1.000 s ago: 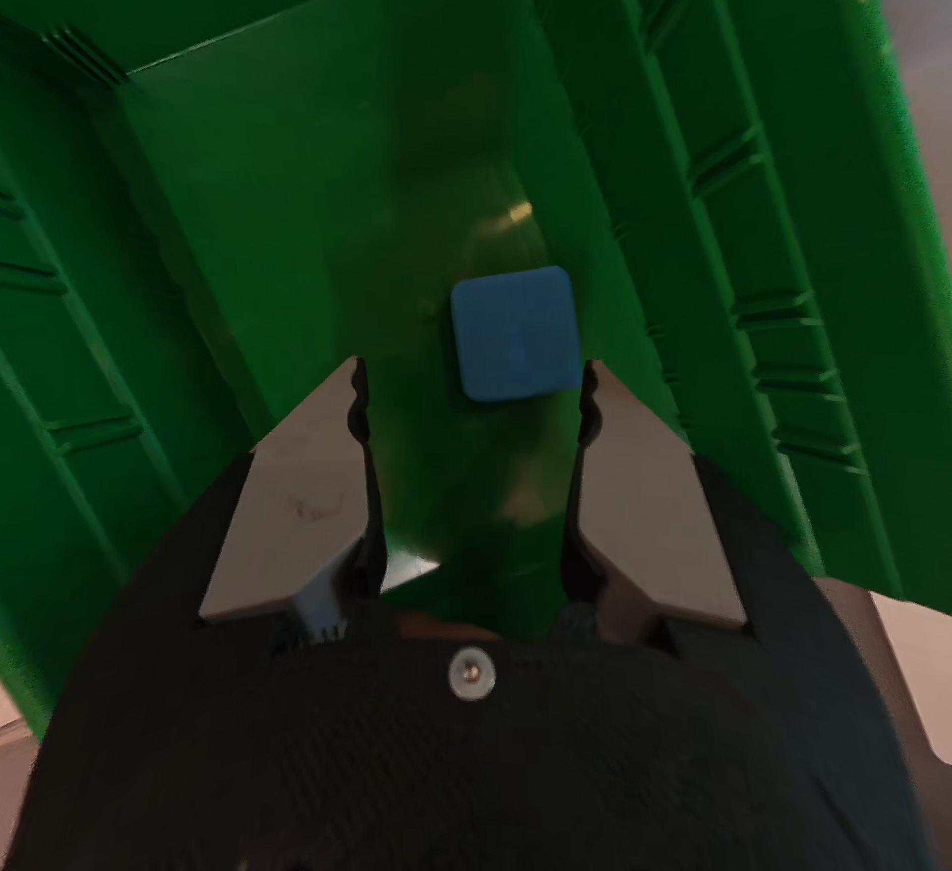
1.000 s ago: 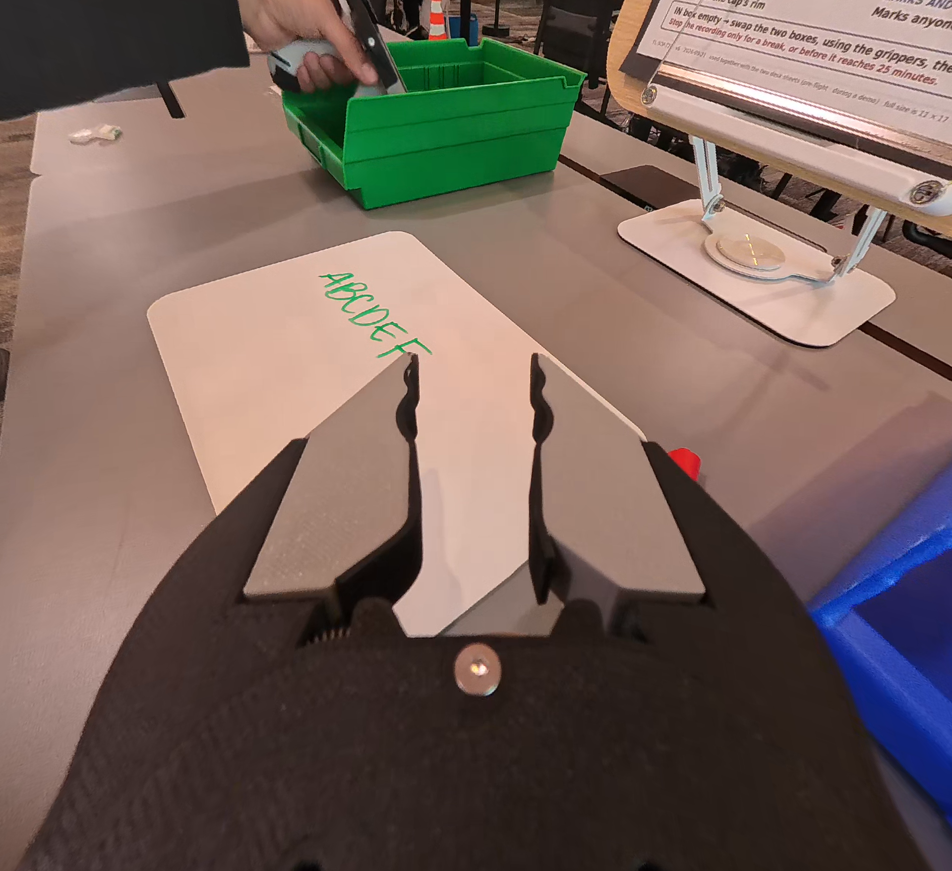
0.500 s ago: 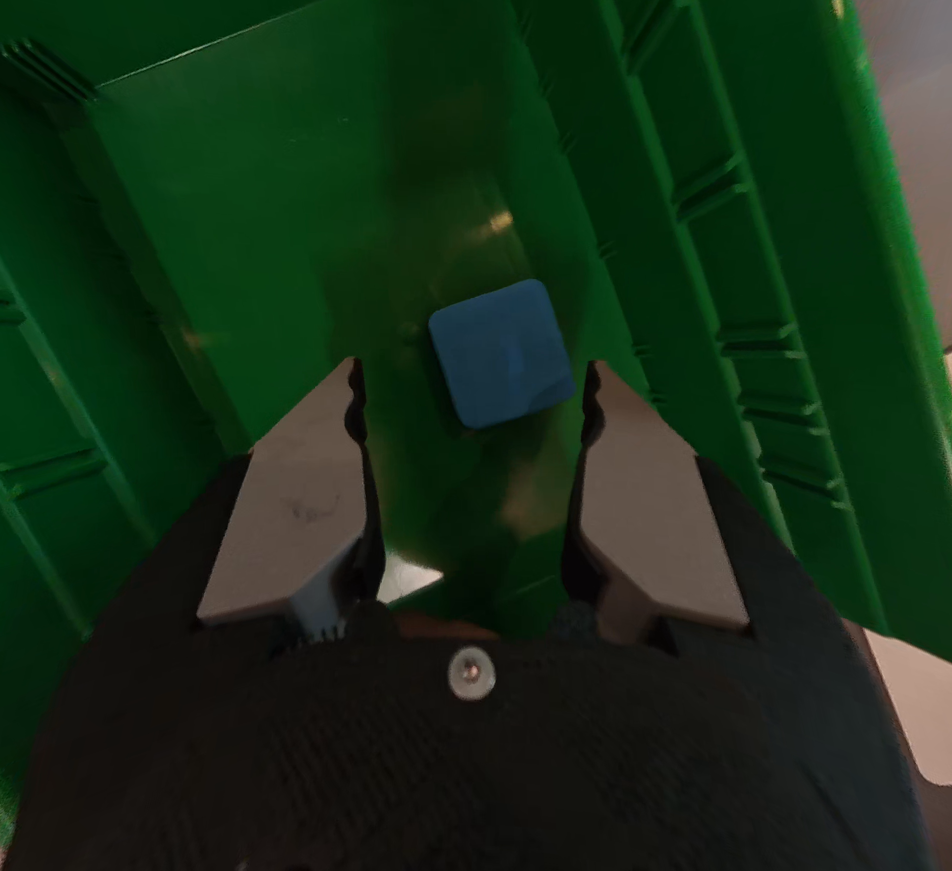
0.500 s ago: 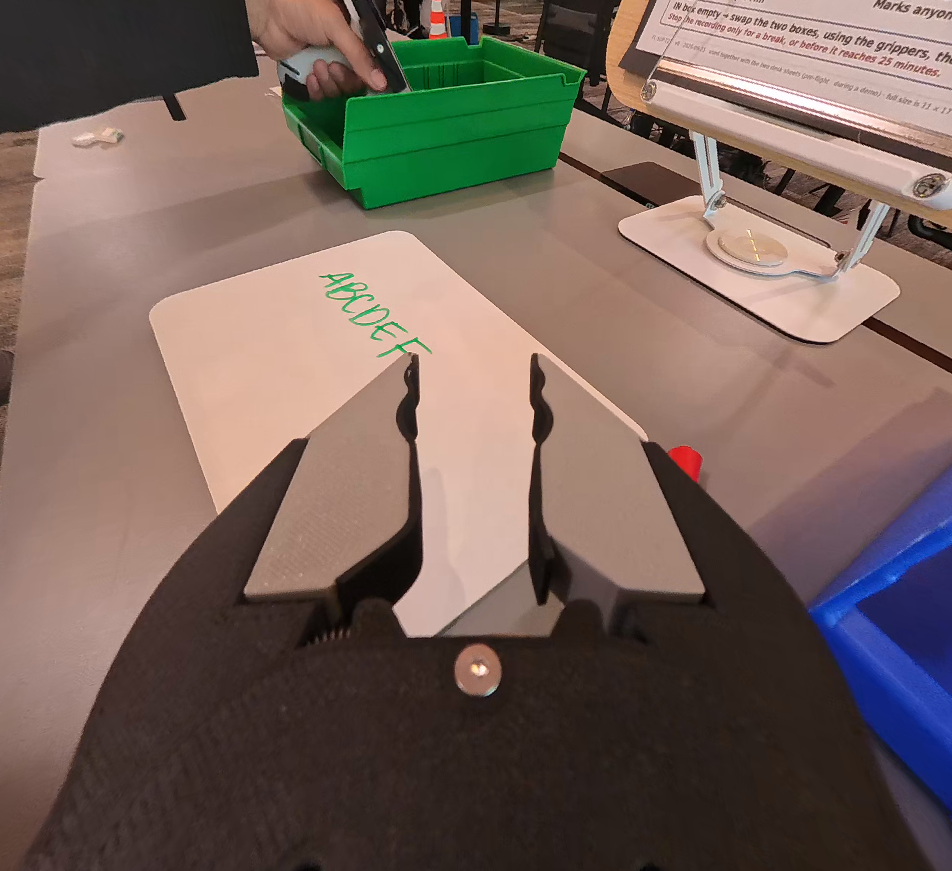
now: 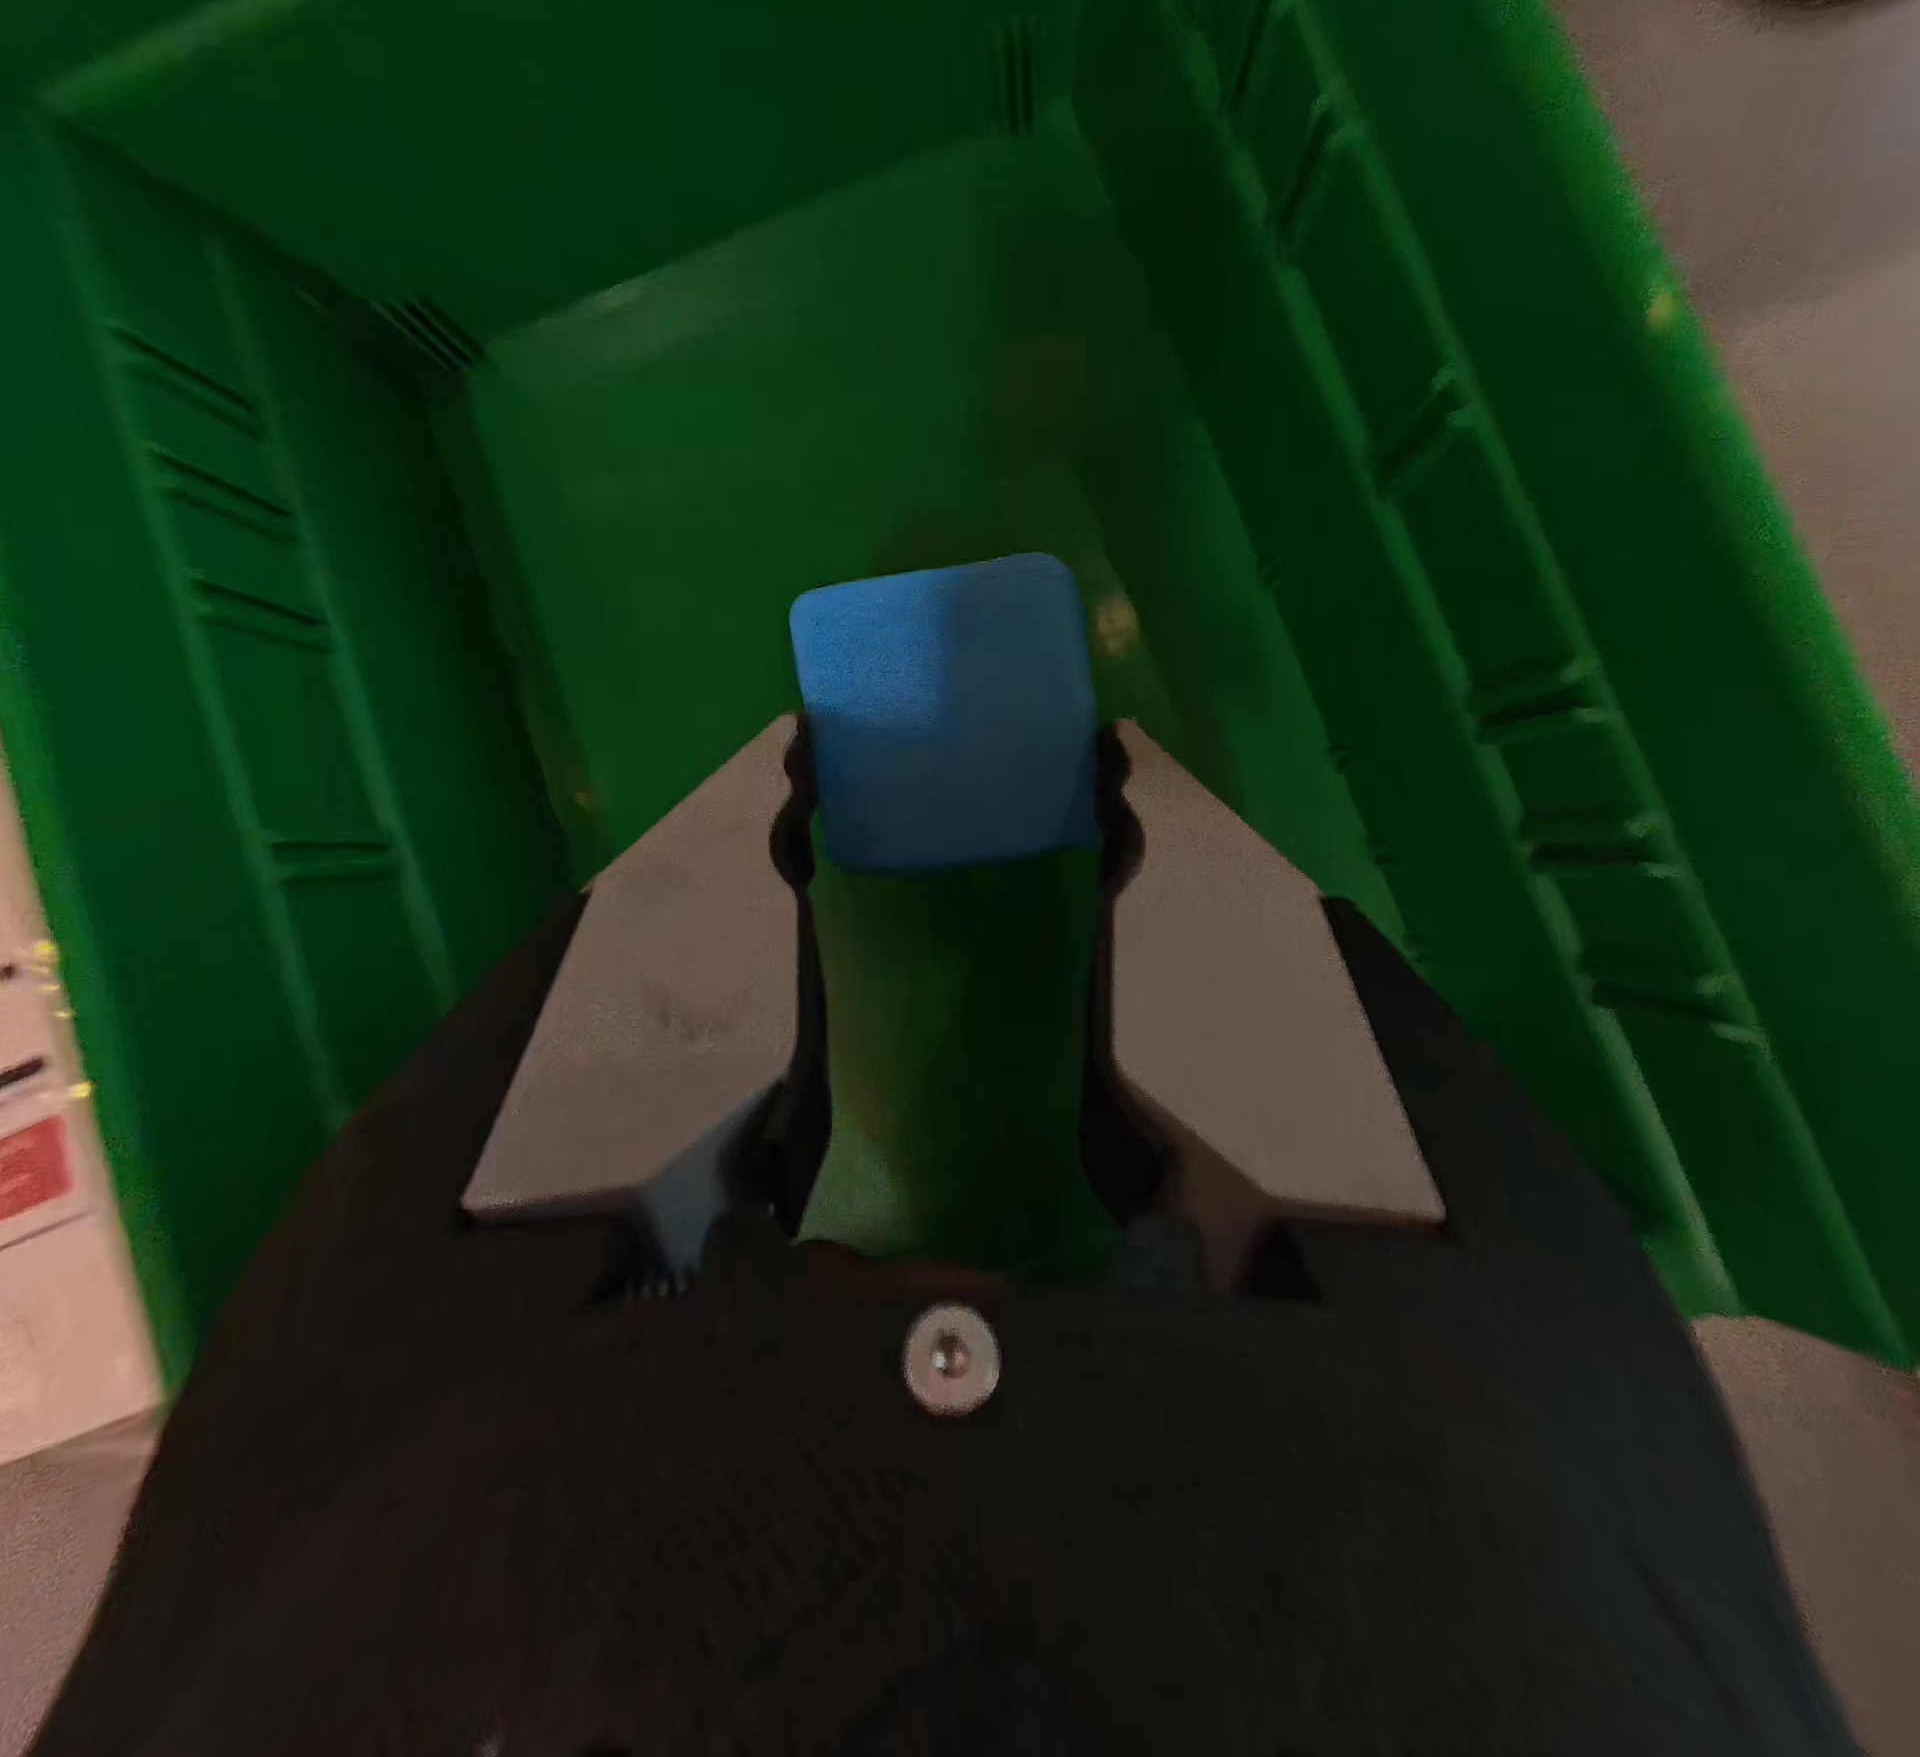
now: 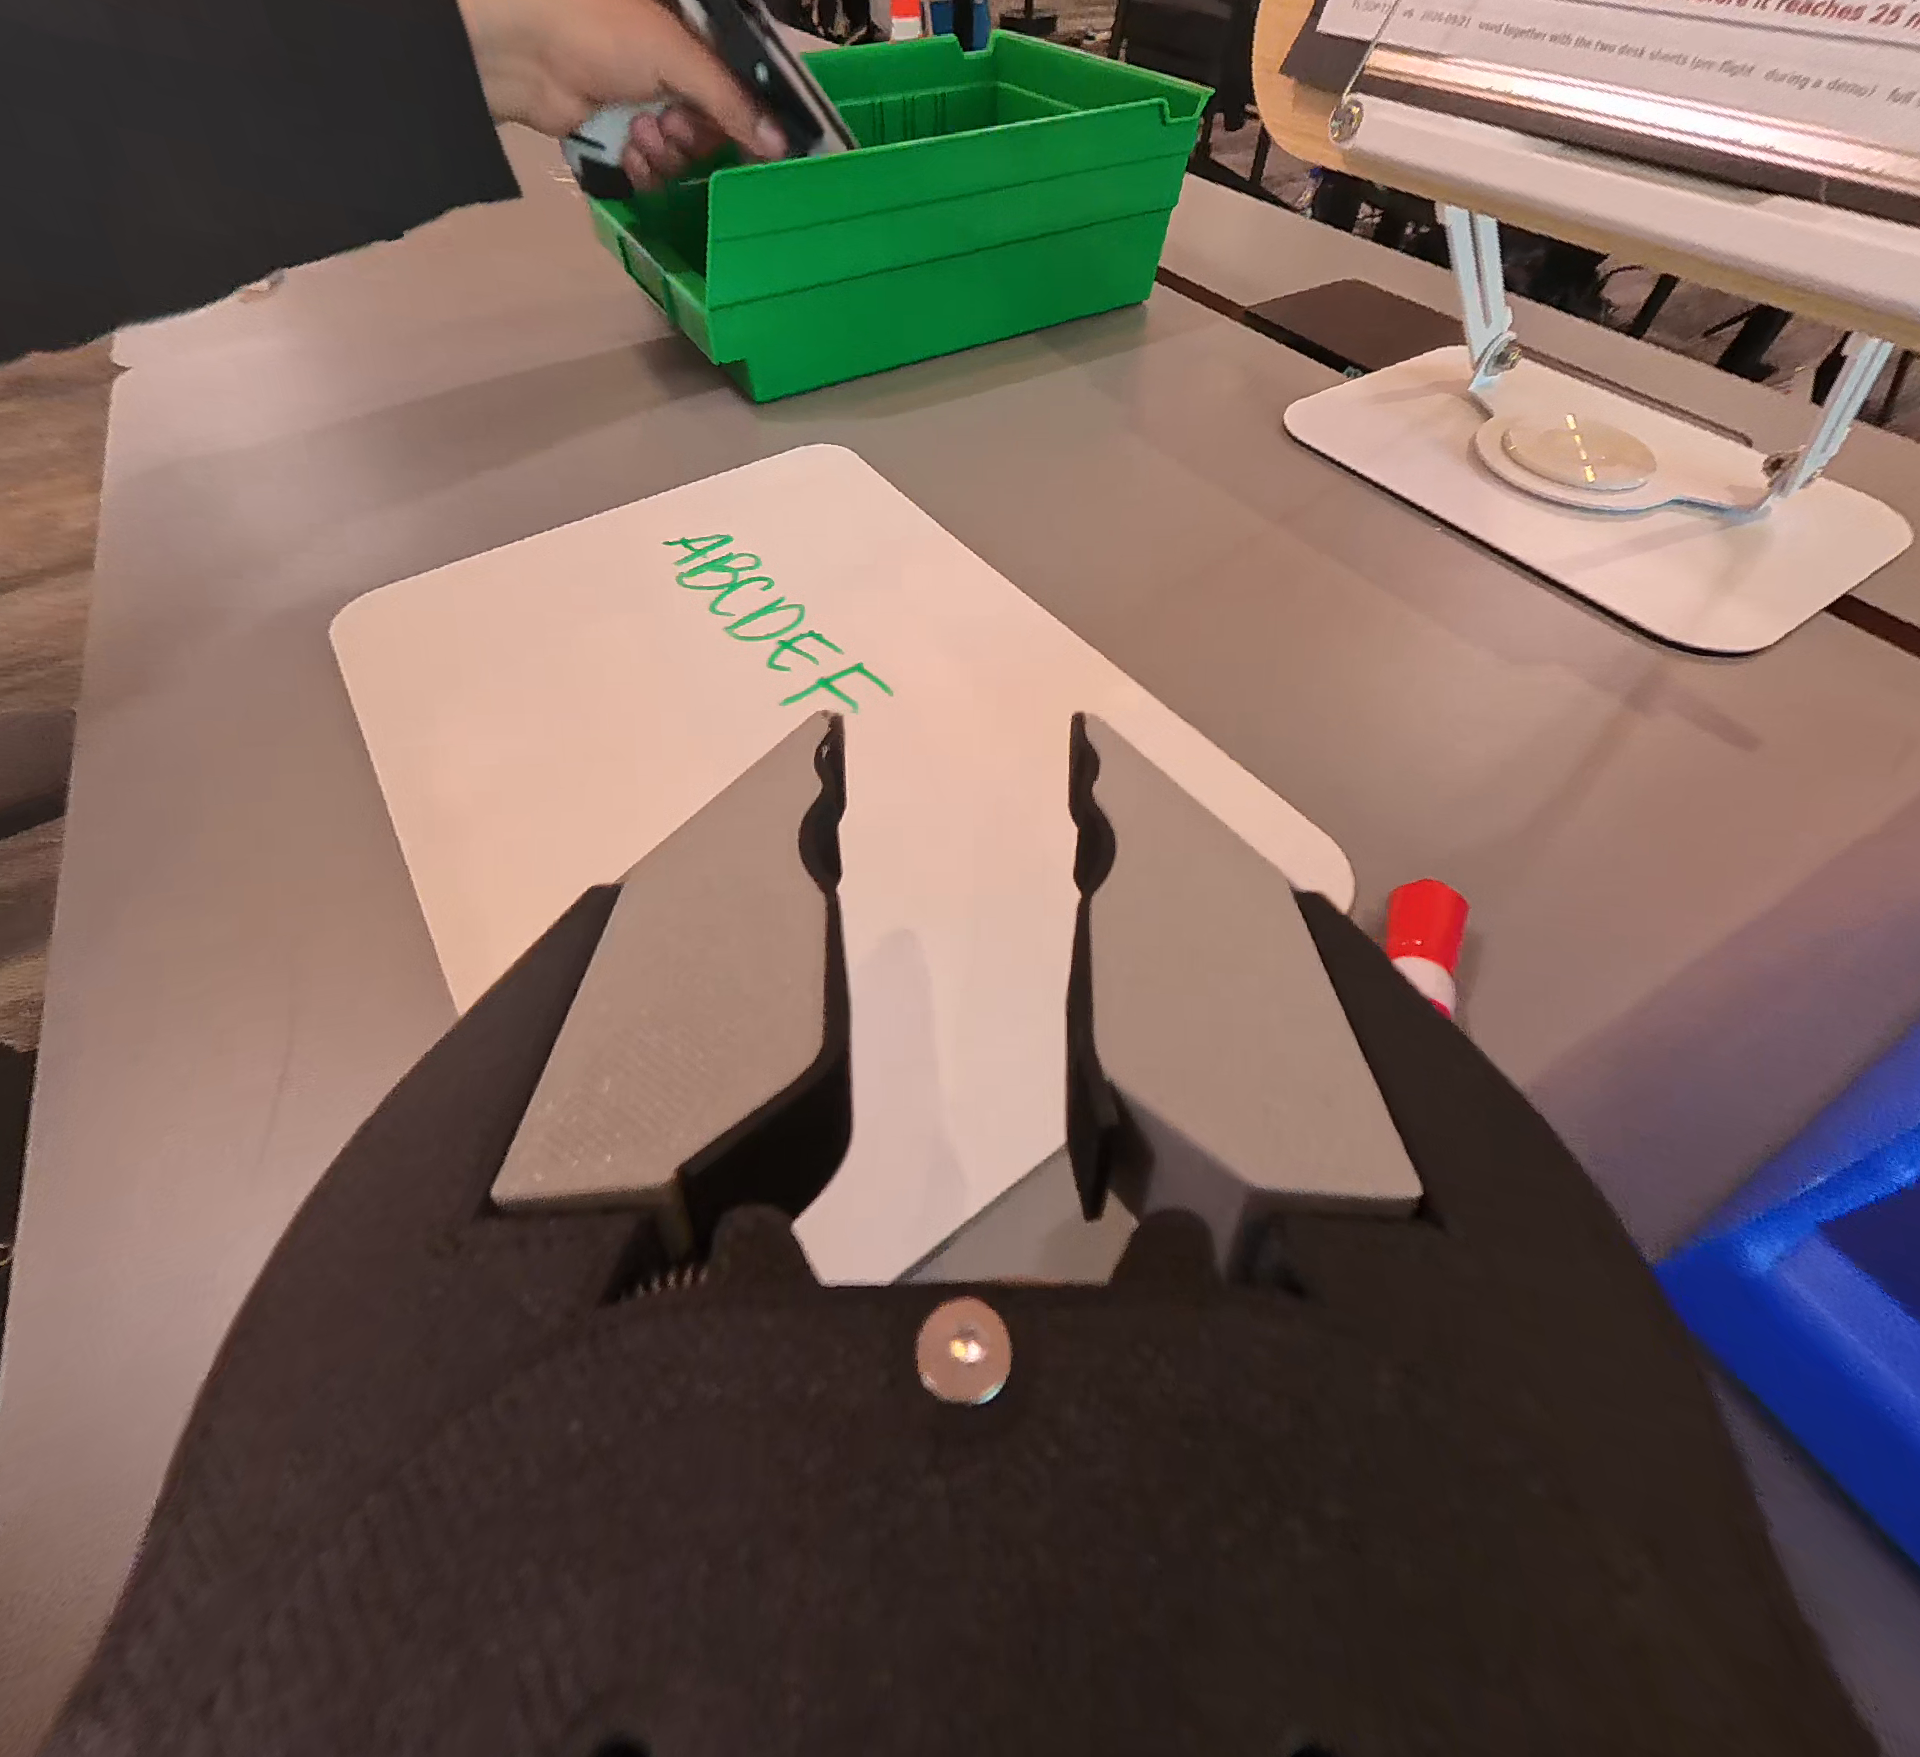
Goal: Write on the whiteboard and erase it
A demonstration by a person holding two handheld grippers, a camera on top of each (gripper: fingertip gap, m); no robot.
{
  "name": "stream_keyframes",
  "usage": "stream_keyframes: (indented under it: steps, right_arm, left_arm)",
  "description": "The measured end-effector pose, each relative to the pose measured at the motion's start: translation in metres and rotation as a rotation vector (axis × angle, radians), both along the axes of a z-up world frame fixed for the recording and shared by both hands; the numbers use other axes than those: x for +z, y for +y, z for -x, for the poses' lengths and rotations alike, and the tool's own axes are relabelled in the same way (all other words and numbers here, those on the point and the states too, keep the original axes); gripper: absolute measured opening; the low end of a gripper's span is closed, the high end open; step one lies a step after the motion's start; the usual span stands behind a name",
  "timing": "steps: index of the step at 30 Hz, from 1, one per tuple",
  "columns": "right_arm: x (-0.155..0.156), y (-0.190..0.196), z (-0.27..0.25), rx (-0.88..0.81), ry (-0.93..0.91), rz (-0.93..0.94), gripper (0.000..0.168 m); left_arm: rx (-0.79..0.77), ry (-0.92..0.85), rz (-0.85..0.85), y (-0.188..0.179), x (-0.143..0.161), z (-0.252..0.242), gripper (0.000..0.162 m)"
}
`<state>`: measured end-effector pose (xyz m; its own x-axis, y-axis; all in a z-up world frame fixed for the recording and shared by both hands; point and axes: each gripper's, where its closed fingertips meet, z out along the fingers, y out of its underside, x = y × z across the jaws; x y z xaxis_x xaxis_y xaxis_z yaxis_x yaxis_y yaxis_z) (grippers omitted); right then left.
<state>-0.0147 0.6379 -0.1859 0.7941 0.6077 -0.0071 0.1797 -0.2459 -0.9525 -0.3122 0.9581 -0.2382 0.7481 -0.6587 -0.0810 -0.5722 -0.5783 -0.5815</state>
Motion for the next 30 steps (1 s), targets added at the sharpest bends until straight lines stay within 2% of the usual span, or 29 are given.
stream_keyframes:
  steps: [4, 7, 9, 12, 14, 17, 22, 27, 30]
  right_arm:
    - [0.001, -0.001, 0.002, 0.019, 0.042, 0.025, 0.042]
    - [0.009, -0.003, 0.005, 0.061, 0.099, 0.022, 0.042]
    - [0.019, -0.004, 0.007, 0.100, 0.157, 0.019, 0.043]
    - [0.038, -0.011, 0.006, 0.157, 0.259, -0.012, 0.048]
    - [0.045, -0.018, 0.004, 0.183, 0.266, -0.048, 0.047]
    - [0.041, -0.020, 0.009, 0.200, 0.243, -0.045, 0.048]
    - [0.026, -0.018, 0.027, 0.217, 0.185, 0.007, 0.052]
    - [-0.001, -0.006, 0.037, 0.151, 0.094, 0.097, 0.052]
    - [-0.015, -0.001, 0.041, 0.130, 0.084, 0.162, 0.050]
  left_arm:
    - [-0.098, -0.108, -0.251, -0.018, 0.076, -0.009, 0.054]
    - [-0.384, -0.245, -0.413, -0.083, 0.131, -0.058, 0.053]
    - [-0.605, -0.251, -0.466, -0.140, 0.139, -0.097, 0.053]
    - [-0.864, -0.148, -0.484, -0.215, 0.114, -0.147, 0.053]
    - [-0.982, -0.085, -0.465, -0.254, 0.087, -0.176, 0.053]
    - [-1.105, -0.089, -0.429, -0.302, 0.057, -0.215, 0.054]
    - [-1.133, 0.048, -0.497, -0.320, 0.025, -0.243, 0.054]
    - [-1.151, -0.004, -0.498, -0.334, 0.017, -0.252, 0.054]
    - [-1.133, -0.036, -0.544, -0.334, 0.023, -0.256, 0.054]
